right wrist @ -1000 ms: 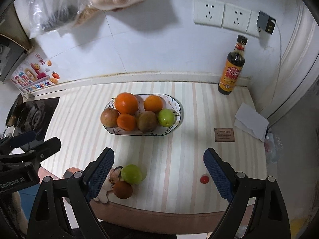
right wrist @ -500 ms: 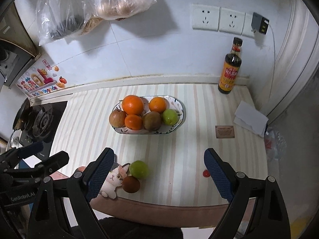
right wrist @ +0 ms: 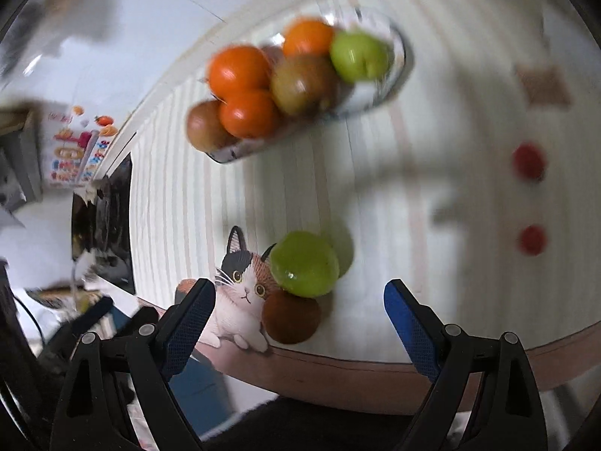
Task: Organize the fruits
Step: 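Grasp the red-brown fruit with the left tool while the right tool grasps the green apple, then carry the red-brown fruit and green apple onto the plate and release both, then lift both open tools up away from the plate, then grasp a red tomato with the right tool while the left tool grasps another tomato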
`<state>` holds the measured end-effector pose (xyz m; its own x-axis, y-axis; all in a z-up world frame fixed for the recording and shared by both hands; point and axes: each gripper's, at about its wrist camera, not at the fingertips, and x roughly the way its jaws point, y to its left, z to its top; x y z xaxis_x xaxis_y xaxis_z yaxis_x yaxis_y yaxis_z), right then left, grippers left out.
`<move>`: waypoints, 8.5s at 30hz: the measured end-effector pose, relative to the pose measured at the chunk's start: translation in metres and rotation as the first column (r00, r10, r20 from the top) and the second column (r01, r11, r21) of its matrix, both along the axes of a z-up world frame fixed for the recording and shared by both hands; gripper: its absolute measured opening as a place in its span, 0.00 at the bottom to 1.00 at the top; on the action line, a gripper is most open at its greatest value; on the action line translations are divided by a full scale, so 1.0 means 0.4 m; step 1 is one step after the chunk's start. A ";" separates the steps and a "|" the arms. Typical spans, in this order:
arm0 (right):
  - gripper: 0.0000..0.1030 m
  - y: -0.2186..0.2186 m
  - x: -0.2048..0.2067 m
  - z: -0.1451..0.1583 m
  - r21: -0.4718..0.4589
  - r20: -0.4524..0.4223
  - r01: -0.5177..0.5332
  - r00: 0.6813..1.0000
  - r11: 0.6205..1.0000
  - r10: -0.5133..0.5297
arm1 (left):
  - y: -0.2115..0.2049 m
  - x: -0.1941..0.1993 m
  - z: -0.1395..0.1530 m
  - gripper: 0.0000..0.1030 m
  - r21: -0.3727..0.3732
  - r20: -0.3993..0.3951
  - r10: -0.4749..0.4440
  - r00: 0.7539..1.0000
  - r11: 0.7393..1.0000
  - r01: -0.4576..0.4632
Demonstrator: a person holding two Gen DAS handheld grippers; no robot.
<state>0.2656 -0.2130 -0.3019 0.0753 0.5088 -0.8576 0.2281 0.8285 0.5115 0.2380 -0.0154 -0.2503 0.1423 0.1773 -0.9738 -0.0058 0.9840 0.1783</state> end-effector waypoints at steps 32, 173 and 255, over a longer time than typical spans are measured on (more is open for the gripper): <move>0.63 -0.131 -0.095 -0.083 -0.190 0.006 0.000 1.000 0.982 0.001 | -0.211 0.018 -0.195 0.93 -0.240 -0.187 -0.198 0.962 0.959 0.151; 0.81 -0.117 0.528 -0.051 -0.219 0.083 0.040 0.996 0.975 -0.022 | 0.173 0.612 -0.180 0.81 -0.476 -0.197 0.155 0.968 0.848 -0.232; 0.94 -0.311 -0.066 0.368 -0.407 0.313 0.269 0.939 0.873 -0.144 | -0.205 0.115 0.257 1.00 -0.082 0.304 -0.162 0.939 0.977 0.195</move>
